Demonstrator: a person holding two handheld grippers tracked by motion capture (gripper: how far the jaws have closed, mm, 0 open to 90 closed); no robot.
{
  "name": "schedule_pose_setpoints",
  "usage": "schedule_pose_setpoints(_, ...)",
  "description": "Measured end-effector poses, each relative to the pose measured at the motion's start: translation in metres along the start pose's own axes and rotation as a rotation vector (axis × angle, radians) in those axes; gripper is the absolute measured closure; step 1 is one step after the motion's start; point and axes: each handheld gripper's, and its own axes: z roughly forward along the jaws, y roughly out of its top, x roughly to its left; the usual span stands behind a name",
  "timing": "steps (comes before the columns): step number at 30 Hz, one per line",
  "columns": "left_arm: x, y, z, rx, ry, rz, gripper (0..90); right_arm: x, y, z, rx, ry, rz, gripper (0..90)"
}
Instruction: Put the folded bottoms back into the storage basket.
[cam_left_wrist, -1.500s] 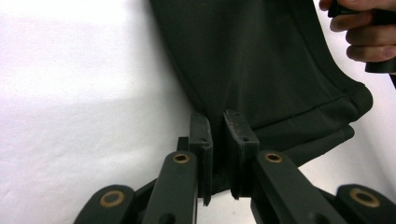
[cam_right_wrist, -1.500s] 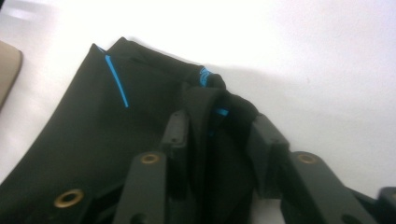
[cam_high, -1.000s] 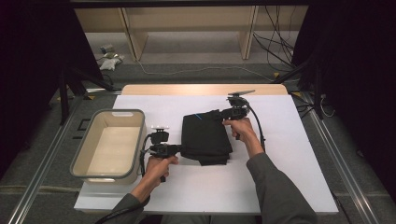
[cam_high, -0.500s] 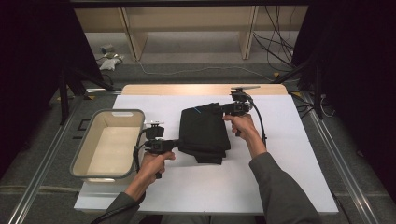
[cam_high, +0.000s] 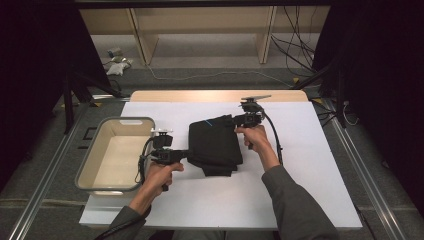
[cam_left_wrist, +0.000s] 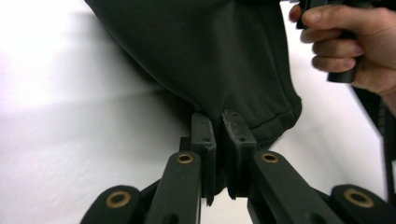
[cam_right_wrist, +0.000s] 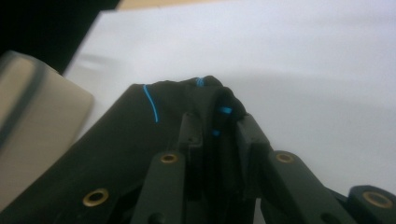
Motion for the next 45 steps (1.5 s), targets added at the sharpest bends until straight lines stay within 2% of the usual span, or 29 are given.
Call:
schedule_pose_setpoints(5, 0.007, -0.003, 0.003, 0.035, 0.031, -0.002, 83.4, 0.0, -0.008, 0.017, 0.063, -0.048, -0.005, 74.9)
schedule_pose_setpoints(8, 0.01, -0.005, 0.004, 0.047, 0.048, -0.006, 83.0, -0.001, -0.01, 0.022, 0.077, -0.064, -0.01, 71.6)
schedule_pose_setpoints(9, 0.01, -0.006, 0.005, 0.05, 0.054, -0.006, 82.8, 0.0, -0.01, 0.022, 0.094, -0.071, -0.003, 68.4)
schedule_pose_setpoints(12, 0.013, -0.007, 0.006, 0.061, 0.059, -0.01, 82.3, 0.001, -0.011, 0.025, 0.135, -0.133, -0.027, 46.8)
schedule_pose_setpoints(13, 0.013, -0.007, 0.006, 0.063, 0.06, -0.012, 82.2, 0.0, -0.011, 0.026, 0.152, -0.13, -0.027, 39.5)
schedule_pose_setpoints(14, 0.013, -0.007, 0.006, 0.064, 0.062, -0.014, 82.0, 0.0, -0.012, 0.027, 0.172, -0.127, -0.02, 35.5)
schedule_pose_setpoints(18, 0.014, -0.008, 0.007, 0.075, 0.067, -0.011, 81.6, 0.007, -0.014, 0.031, 0.183, -0.14, -0.061, 25.5)
schedule_pose_setpoints(20, 0.014, -0.008, 0.007, 0.077, 0.068, -0.011, 81.7, 0.012, -0.014, 0.032, 0.205, -0.141, -0.073, 32.3)
schedule_pose_setpoints(22, 0.014, -0.008, 0.007, 0.076, 0.069, -0.014, 81.8, 0.013, -0.014, 0.033, 0.218, -0.109, -0.047, 44.2)
schedule_pose_setpoints(26, 0.015, -0.008, 0.008, 0.081, 0.07, -0.016, 82.5, 0.012, -0.016, 0.033, 0.223, -0.083, -0.012, 60.1)
schedule_pose_setpoints(27, 0.014, -0.008, 0.009, 0.081, 0.07, -0.016, 82.7, 0.012, -0.017, 0.033, 0.229, -0.069, -0.011, 64.2)
schedule_pose_setpoints(29, 0.014, -0.008, 0.009, 0.084, 0.071, -0.011, 83.2, 0.014, -0.019, 0.035, 0.225, -0.071, -0.018, 69.2)
schedule_pose_setpoints(36, 0.009, -0.007, 0.003, 0.065, 0.061, 0.012, 84.5, 0.01, -0.02, 0.03, 0.189, 0.005, 0.039, 74.0)
schedule_pose_setpoints(39, 0.005, -0.004, -0.002, 0.053, 0.053, 0.028, 84.7, 0.012, -0.019, 0.027, 0.155, 0.019, 0.039, 74.4)
schedule_pose_setpoints(45, 0.004, 0.003, -0.02, 0.005, 0.029, 0.023, 84.8, 0.019, -0.013, 0.017, 0.073, 0.078, 0.049, 74.6)
